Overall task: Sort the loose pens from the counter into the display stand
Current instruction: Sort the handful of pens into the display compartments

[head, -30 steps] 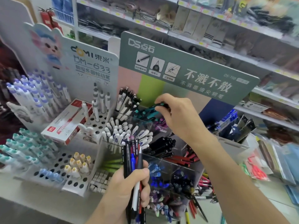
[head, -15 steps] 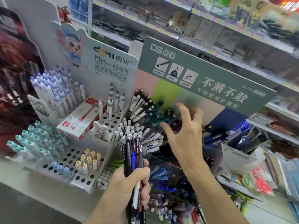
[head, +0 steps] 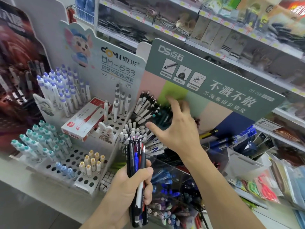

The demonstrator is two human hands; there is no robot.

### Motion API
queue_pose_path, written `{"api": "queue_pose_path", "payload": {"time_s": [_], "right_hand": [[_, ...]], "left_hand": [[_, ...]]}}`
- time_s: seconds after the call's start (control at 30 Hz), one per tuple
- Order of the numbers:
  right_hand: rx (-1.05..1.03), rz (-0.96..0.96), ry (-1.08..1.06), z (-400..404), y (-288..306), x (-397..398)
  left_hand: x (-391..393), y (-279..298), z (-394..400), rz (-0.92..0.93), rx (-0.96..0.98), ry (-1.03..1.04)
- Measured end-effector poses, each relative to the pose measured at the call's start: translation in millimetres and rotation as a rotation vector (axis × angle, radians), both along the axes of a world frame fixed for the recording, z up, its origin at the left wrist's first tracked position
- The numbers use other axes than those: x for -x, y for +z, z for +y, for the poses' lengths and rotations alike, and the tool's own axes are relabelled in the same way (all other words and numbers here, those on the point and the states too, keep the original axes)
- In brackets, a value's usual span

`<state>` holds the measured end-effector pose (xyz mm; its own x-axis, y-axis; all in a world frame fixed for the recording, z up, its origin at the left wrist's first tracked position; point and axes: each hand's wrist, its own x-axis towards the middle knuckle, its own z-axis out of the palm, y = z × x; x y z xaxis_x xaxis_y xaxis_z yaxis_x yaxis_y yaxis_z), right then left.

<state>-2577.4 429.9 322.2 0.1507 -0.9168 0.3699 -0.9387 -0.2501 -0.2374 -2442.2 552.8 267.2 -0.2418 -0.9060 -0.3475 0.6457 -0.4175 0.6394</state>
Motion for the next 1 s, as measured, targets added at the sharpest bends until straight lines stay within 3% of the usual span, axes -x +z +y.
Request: {"api": "queue_pose_path", "payload": {"time_s": [0.17, 0.27, 0.33, 0.43, 0.5, 0.6, 0.67, 0.83, 1.0], "right_hand": [[0.073, -0.198, 0.102, -21.2, 5.7, 4.2], [0.135, -0.169, 0.115, -24.9, 4.6, 11.8], [0.191, -0.150, 0.128, -15.3, 3.6, 13.0], [0.317, -0.292, 0.203, 20.8, 8.1, 17.1], [0.126, -0.435, 0.285, 49.4, 11.8, 23.2], [-0.370, -0.562, 0.284, 78.3, 5.8, 37.9], [-0.531, -0.639, 0.260, 89.2, -3.8, 49.5], [-0.604, -0.789, 0.156, 106.0, -18.0, 67.0], [-0.695, -0.985, 0.034, 115.5, -28.2, 74.7]], "left_hand": [[1.1, 5.0, 0.8, -0.003, 0.020, -0.017], [2.8, 6.8, -0.5, -0.028, 0.034, -0.032], [4.2, 7.5, 0.0, -0.030, 0.058, -0.042], [6.9, 7.1, 0.9, 0.002, 0.078, -0.057], [9.5, 6.4, 1.7, 0.008, 0.077, -0.083], [12.6, 2.9, 2.0, -0.067, 0.086, -0.164], [14.6, -1.7, 2.0, -0.127, 0.120, -0.234], [24.4, -7.9, 5.9, -0.196, 0.134, -0.367], [33.7, 1.1, 6.9, -0.119, -0.013, -0.416]]}}
